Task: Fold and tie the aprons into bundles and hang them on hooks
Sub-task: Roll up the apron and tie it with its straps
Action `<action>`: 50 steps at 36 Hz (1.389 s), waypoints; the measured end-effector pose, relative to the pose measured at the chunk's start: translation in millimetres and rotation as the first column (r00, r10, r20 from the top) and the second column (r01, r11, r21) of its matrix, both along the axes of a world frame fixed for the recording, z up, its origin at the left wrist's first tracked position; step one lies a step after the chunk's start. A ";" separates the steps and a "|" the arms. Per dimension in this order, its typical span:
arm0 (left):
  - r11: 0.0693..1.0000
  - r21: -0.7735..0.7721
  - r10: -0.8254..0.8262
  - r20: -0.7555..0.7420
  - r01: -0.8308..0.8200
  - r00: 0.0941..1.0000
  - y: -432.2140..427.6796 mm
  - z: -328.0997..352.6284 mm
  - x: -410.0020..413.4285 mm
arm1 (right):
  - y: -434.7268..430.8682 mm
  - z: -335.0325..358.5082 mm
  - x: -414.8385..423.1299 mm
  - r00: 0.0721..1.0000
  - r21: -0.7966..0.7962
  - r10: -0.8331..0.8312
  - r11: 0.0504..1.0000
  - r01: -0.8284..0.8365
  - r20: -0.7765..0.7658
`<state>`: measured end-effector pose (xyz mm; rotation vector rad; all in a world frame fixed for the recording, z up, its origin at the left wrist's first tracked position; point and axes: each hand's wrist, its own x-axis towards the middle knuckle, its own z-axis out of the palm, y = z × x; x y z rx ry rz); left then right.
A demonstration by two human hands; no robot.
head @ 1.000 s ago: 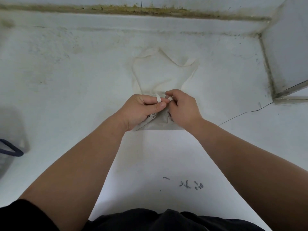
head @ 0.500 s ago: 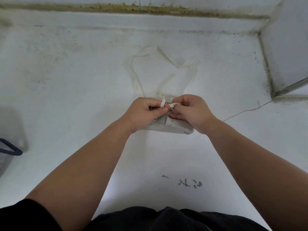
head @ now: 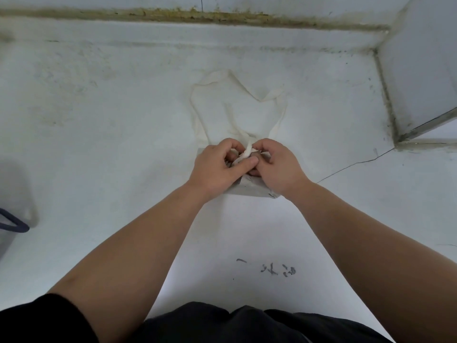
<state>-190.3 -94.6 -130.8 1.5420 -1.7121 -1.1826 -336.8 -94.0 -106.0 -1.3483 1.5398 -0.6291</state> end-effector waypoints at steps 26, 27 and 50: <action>0.998 -0.031 -0.051 0.004 0.051 0.999 -6.2 -15.7 1.8 | -18.4 24.5 -8.5 0.871 0.329 -0.257 0.937 0.119 0.418; 0.998 -0.026 -0.053 0.010 0.054 0.999 -5.9 -16.0 2.2 | -21.9 25.6 -11.7 0.889 0.352 -0.237 0.931 0.093 0.391; 0.998 -0.025 -0.055 0.103 0.058 0.993 -5.3 -10.3 1.1 | -36.3 34.7 -53.7 0.628 0.039 -0.757 0.632 0.774 -0.181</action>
